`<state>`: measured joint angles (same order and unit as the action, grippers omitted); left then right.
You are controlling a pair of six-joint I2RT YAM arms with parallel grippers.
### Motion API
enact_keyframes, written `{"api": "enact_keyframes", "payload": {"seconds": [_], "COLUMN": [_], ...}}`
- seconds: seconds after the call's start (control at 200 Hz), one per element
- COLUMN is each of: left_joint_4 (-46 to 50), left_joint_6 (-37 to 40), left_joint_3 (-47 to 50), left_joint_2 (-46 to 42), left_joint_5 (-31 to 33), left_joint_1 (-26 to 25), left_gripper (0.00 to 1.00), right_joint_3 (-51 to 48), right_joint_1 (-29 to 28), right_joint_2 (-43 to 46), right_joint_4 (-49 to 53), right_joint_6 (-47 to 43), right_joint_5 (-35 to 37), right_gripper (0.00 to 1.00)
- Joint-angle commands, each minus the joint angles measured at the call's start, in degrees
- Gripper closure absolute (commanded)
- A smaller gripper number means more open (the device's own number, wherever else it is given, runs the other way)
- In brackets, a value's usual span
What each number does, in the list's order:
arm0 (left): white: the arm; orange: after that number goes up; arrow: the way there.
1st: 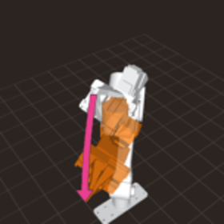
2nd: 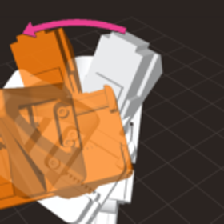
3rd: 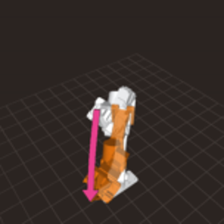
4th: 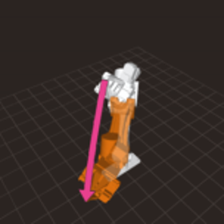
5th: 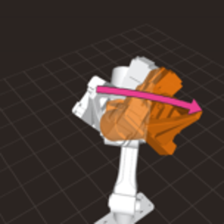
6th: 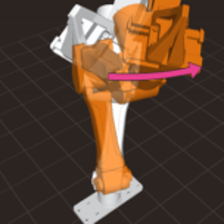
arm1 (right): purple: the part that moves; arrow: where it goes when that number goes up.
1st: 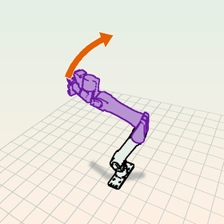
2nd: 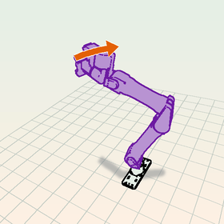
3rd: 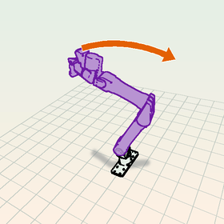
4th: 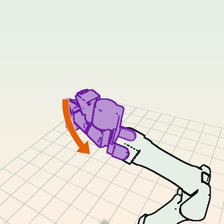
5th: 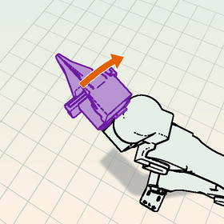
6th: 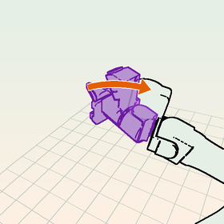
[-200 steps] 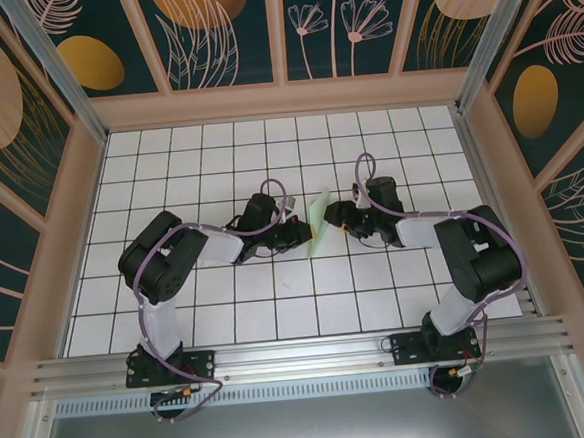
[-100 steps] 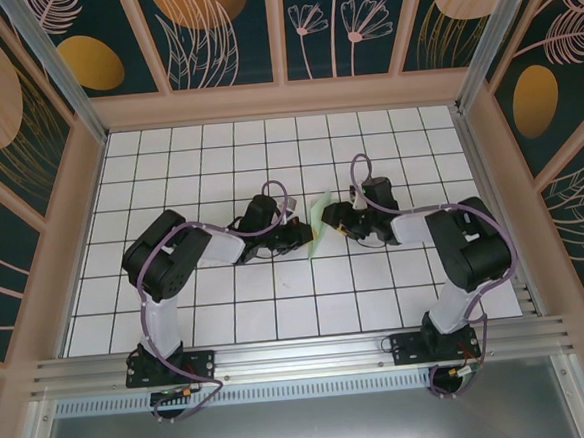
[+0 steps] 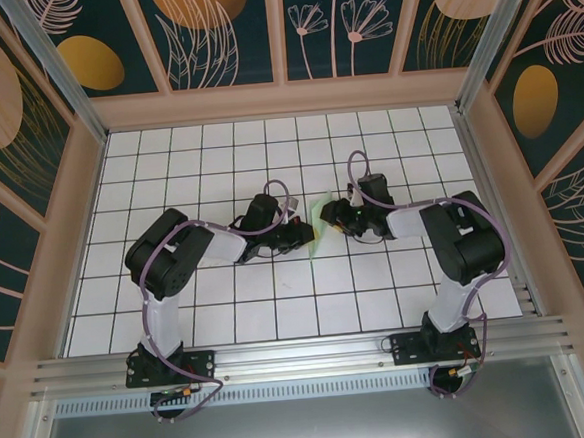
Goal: Fold a paper plane with a square sheet of paper (fold left side to right side)
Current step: Fold the wing for the fifth time at the center of the table.
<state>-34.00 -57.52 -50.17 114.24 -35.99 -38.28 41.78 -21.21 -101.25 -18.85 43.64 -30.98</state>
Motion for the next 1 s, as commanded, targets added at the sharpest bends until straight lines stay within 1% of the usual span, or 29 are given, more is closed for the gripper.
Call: {"api": "enact_keyframes", "payload": {"seconds": [0.0,0.085,0.27,0.475,0.641,0.751,0.841,0.881,0.901,0.996], "left_joint_4": [0.49,1.32,5.56,7.35,8.91,10.15,10.46,11.15,11.50,13.08], "left_joint_6": [1.11,1.70,4.28,5.46,6.31,6.76,7.17,7.68,8.02,9.24], "left_joint_3": [-1.47,-1.73,-2.99,-3.22,-3.47,-3.70,-5.00,-5.20,-7.06,-9.88], "left_joint_2": [0.16,-0.38,-2.31,-4.31,-5.86,-6.66,-5.85,-5.22,-4.80,-3.07], "left_joint_5": [-1.09,-0.89,0.39,0.35,0.49,0.93,-0.55,-1.03,-1.22,-1.87], "left_joint_1": [0.24,0.25,0.31,0.88,1.98,4.13,5.77,6.02,6.09,6.17], "left_gripper": [0.95,0.87,0.80,0.65,0.58,0.57,0.59,0.59,0.59,0.59], "right_joint_3": [1.09,1.54,1.65,1.56,1.55,1.56,1.62,1.63,1.62,1.73], "right_joint_1": [-0.64,-0.62,-0.59,-0.55,-0.50,-0.54,-0.53,-0.55,-0.52,-0.58], "right_joint_2": [-3.02,-3.63,-4.35,-4.22,-4.22,-4.37,-4.39,-4.35,-4.38,-4.25], "right_joint_4": [4.60,5.96,5.84,5.89,5.74,5.82,5.93,5.97,6.09,6.46], "right_joint_6": [-0.49,-0.66,-0.58,-0.84,-0.84,-0.92,-1.00,-1.03,-1.02,-1.19], "right_joint_5": [3.63,4.12,3.91,3.83,3.65,3.67,3.65,3.69,3.70,3.82], "right_gripper": [0.56,0.56,0.57,0.56,0.56,0.57,0.56,0.56,0.56,0.56]}}
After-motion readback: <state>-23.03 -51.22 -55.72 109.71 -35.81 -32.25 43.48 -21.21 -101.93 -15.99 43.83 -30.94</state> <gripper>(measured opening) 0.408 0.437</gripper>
